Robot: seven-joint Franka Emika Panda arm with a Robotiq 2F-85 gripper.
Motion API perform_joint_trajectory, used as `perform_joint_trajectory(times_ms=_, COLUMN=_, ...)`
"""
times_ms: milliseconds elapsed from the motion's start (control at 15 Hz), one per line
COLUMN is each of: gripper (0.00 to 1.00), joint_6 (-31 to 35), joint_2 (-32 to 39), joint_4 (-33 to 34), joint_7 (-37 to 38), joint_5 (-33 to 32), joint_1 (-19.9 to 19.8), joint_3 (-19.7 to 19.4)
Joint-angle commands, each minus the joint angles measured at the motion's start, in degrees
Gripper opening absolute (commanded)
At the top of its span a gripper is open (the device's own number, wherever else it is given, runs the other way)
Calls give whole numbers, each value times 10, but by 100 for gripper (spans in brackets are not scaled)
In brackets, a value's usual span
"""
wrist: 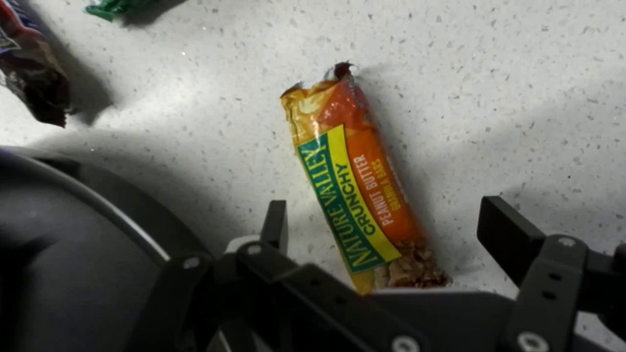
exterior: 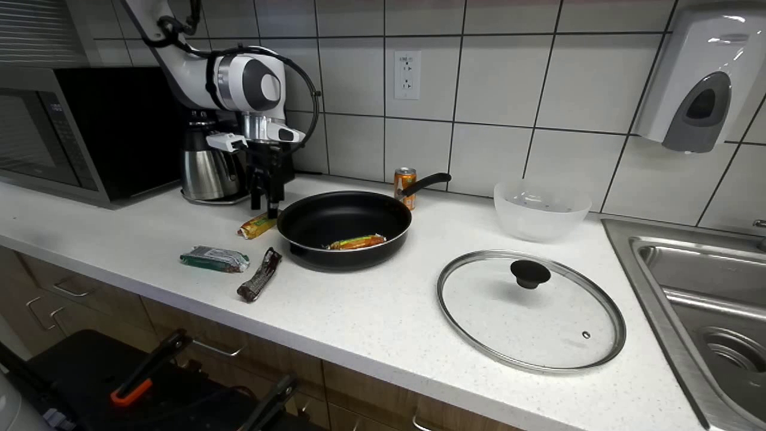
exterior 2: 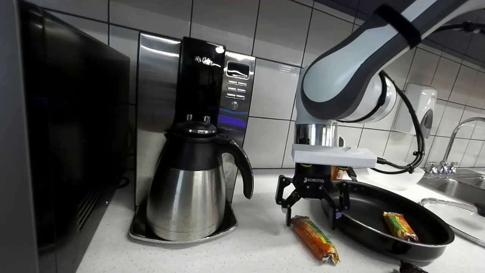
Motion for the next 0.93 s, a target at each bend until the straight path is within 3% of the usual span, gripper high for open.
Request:
perform_joint_trajectory(times_ms=0, gripper=100, joint_6=19, joint_2=-2, joint_4=-17, joint_7=-17, joint_5=14, joint_1=-6, joint_3=11)
perform_joint_trajectory(times_ms=733, gripper=100, joint_6=46, joint_2=-1, joint_4=-38, joint_7=-22, joint_5=31, joint_1=-9, joint_3=12)
perform_joint_trajectory(times_ms=800, gripper=75, joint_6=47, joint_2=-1, joint_4=-39, joint_7=-22, joint_5=31, joint_1=-10, joint_3=12)
perform_joint_trajectory(times_ms=867, gripper=74, joint_6=48, joint_2=-1, joint_4=-39, joint_7=-22, joint_5=31, joint_1=-10, joint_3=12)
